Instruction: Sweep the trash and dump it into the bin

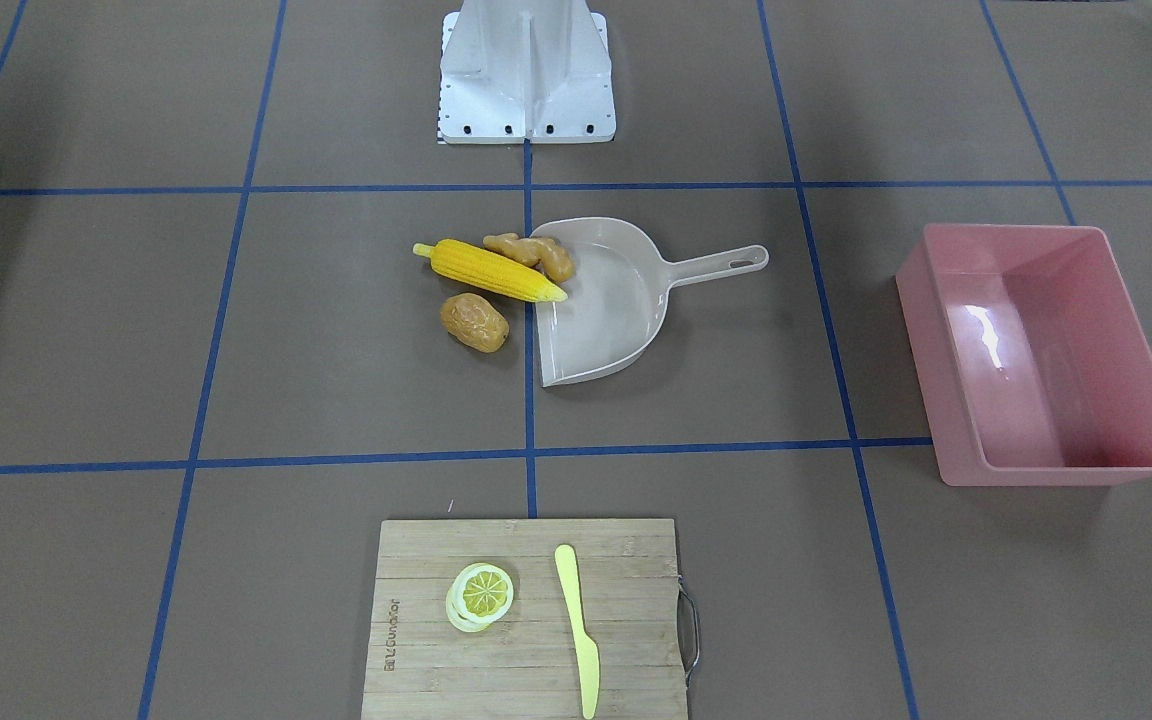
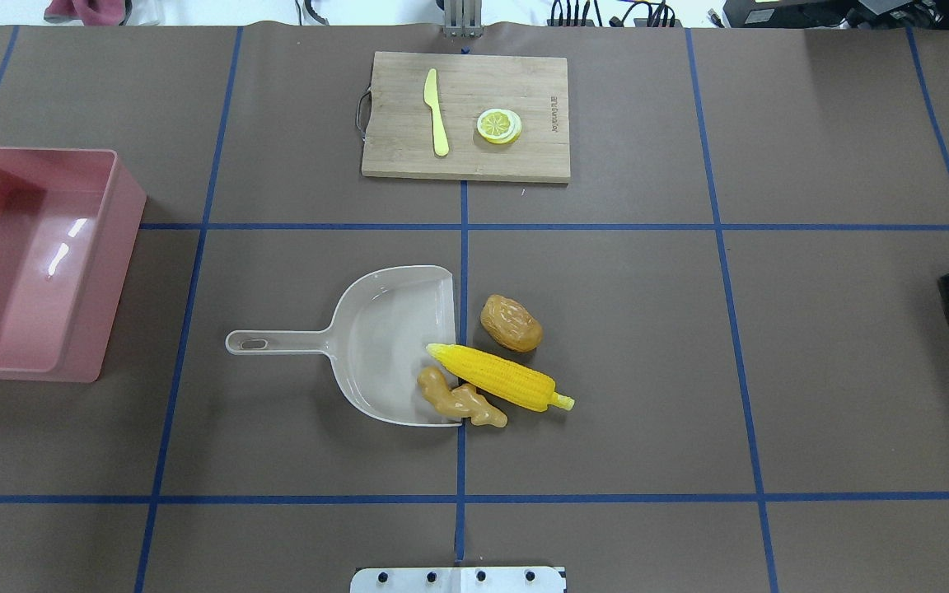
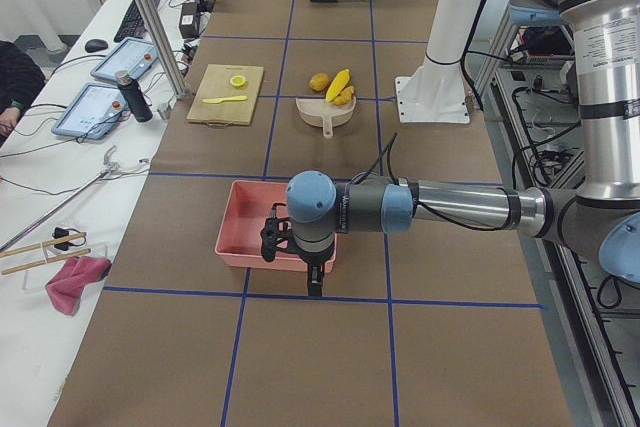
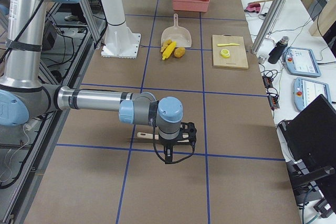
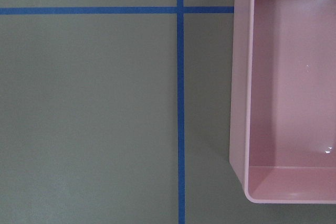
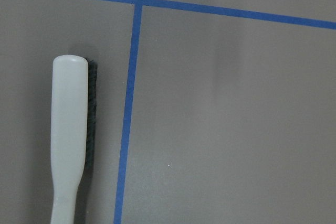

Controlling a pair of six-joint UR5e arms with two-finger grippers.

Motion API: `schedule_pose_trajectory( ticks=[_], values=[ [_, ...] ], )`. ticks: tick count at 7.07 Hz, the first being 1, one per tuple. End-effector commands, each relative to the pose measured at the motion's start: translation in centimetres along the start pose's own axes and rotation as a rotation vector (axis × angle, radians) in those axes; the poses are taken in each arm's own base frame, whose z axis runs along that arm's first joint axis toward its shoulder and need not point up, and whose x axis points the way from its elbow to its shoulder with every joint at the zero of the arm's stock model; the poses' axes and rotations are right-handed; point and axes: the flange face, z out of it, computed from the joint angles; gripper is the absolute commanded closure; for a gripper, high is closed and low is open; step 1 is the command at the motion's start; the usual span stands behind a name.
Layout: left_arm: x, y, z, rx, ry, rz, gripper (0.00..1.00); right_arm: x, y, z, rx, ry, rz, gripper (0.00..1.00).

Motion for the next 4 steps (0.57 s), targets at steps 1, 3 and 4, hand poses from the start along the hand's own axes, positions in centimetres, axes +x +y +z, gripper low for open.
schedule_pose_trajectory(
  ticks=[1,3,4],
  values=[
    [-0.06,0.07,0.09,-0.002,0.003,-0.002,0.01,-0.24,-0.10,-0.28,0.006,-0.001,-0.004,0.00],
    [-0.13,0.08,0.14,-0.003,0.002,-0.003,0.01,0.00,-0.01,0.00,0.000,0.000,0.000,0.00],
    [-0.19,0.09,0.19,-0.004,0.002,-0.004,0.01,-0.04,-0.03,-0.05,0.001,0.000,-0.001,0.00]
  ],
)
